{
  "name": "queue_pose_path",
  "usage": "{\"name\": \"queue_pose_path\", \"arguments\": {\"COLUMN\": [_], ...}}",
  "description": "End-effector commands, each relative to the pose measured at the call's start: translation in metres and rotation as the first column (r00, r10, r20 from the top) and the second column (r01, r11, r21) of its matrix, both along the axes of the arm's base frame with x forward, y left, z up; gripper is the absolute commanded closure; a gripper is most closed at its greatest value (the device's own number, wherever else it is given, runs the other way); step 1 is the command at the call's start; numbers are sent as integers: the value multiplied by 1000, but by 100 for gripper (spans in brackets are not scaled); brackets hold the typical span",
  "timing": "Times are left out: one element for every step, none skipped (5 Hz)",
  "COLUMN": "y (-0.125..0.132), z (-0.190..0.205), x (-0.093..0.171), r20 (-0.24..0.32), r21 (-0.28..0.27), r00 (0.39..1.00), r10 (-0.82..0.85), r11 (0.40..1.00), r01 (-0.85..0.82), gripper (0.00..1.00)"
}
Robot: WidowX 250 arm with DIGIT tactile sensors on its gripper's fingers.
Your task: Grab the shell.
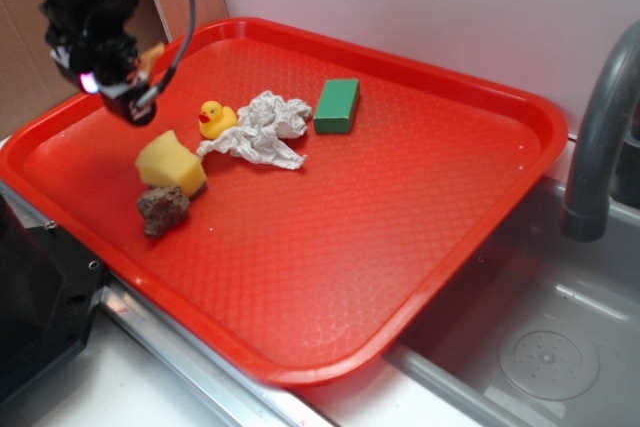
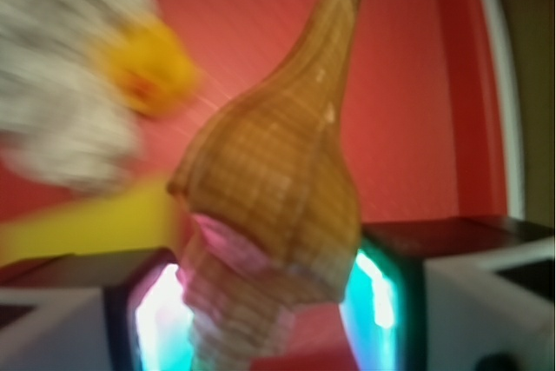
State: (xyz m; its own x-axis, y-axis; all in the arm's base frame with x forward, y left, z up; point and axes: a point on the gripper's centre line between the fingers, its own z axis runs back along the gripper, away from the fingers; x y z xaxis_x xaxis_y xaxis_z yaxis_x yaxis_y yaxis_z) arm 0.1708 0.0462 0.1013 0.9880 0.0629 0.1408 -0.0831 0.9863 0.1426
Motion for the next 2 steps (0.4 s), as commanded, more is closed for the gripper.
{"name": "queue_pose_path", "arguments": {"y": [-65, -66], "z": [116, 149], "x": [8, 9], "r20": [60, 19], "r21": [-102, -101], "r00": [993, 989], "r10": [104, 145], "r11": [990, 985], "r01": [-97, -143], "gripper": [100, 100]}}
